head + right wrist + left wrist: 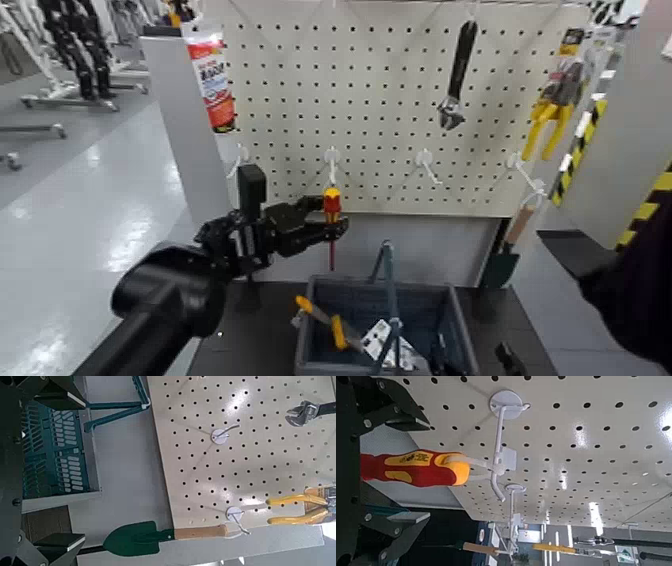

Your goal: Put the red screwdriver into the crate.

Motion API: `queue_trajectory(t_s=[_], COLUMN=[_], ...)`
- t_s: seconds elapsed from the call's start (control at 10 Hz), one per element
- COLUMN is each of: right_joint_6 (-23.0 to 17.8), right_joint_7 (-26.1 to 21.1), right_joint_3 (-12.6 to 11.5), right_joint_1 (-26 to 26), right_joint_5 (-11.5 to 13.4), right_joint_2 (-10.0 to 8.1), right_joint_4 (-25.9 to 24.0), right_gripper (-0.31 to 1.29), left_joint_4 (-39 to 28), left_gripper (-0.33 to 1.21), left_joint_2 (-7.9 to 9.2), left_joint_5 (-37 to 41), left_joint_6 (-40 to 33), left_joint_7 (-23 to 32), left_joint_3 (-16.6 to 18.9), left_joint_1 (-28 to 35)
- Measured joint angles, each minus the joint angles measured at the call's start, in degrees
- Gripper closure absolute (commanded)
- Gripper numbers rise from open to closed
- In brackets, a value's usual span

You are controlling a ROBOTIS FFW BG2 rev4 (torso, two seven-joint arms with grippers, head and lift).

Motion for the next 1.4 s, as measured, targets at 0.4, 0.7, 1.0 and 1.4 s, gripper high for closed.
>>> queue_trajectory(t_s=[0.4,0.7,1.0,1.4], right_joint_6=[0.09,0.16,0.37,0.7], right_joint_7=[0.09,0.09,0.09,0.17], right_joint_3=[-0.05,-0.09,-0.14,-0.18], right_joint_1=[0.09,0.17,0.24,0.35], right_joint_5=[-0.1,-0.19,-0.2,-0.28], right_joint_2=[0.0,0.0,0.01,0.09], right_joint_4=[0.0,-0.02,-0.16,-0.31], right_gripper=[0.13,0.13,0.13,0.13], left_joint_4=[1.36,1.05,-1.63,-14.75], left_gripper=[1.17,1.18,1.18,1.18], left_joint_2=[-0.56,-0.57,-0.48,0.11], left_joint_5=[0.44,0.34,0.32,-0.27], left_joint_6=[1.08,0.8,0.95,6.24], left_joint_7=[0.1,0.13,0.14,2.9], left_joint_3=[-0.71,0.02,0.82,4.3], left_joint_1=[-0.94,-0.39,1.03,7.22])
